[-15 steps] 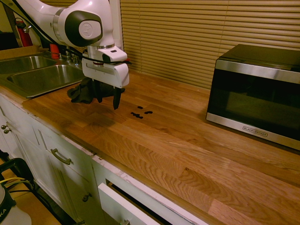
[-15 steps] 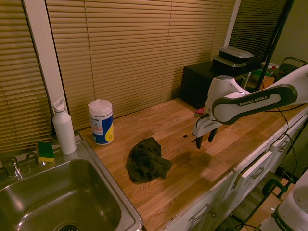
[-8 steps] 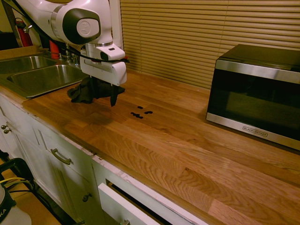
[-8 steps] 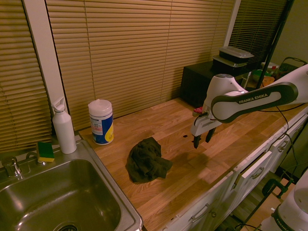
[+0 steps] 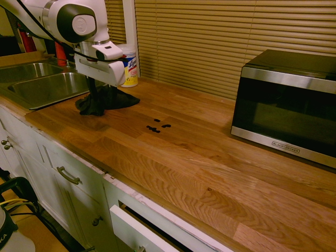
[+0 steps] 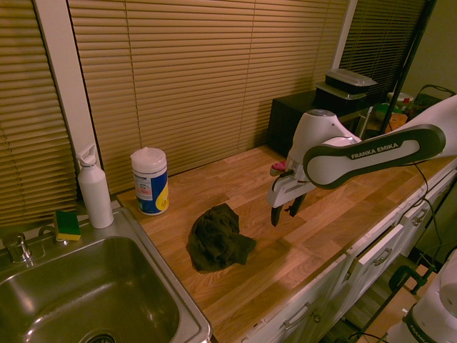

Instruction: Clear the spill

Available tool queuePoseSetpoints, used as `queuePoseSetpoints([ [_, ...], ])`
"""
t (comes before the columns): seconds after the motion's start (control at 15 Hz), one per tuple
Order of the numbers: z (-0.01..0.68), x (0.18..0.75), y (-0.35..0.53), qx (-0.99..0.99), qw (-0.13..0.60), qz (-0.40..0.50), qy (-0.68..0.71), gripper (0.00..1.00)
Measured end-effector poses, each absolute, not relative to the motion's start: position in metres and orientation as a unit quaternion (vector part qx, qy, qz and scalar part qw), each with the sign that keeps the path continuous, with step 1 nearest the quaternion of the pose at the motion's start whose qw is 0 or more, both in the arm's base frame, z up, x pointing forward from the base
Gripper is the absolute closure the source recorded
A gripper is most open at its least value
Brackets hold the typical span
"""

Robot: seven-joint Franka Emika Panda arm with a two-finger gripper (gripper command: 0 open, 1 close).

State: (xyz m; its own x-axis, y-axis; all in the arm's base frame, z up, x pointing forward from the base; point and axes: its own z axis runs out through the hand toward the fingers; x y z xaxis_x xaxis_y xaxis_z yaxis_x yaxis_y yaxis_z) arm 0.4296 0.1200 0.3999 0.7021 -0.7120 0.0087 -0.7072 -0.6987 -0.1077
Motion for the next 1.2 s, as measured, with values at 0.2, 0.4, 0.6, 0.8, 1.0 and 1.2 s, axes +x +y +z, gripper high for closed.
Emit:
queuePoseSetpoints([
  [0.2,0.396,0.436,0.154,-0.923,0.056,-0.030,0.379,0.00],
  [0.4,0.383,0.445,0.188,-0.925,0.070,-0.026,0.373,0.00],
  [0.6,0.385,0.457,0.211,-0.924,0.083,-0.026,0.372,0.00],
  [0.8,0.384,0.472,0.226,-0.920,0.088,-0.030,0.380,0.00],
  [1.0,0.374,0.487,0.241,-0.915,0.089,-0.044,0.392,0.00],
  [1.2,0.355,0.501,0.254,-0.911,0.083,-0.061,0.400,1.00],
])
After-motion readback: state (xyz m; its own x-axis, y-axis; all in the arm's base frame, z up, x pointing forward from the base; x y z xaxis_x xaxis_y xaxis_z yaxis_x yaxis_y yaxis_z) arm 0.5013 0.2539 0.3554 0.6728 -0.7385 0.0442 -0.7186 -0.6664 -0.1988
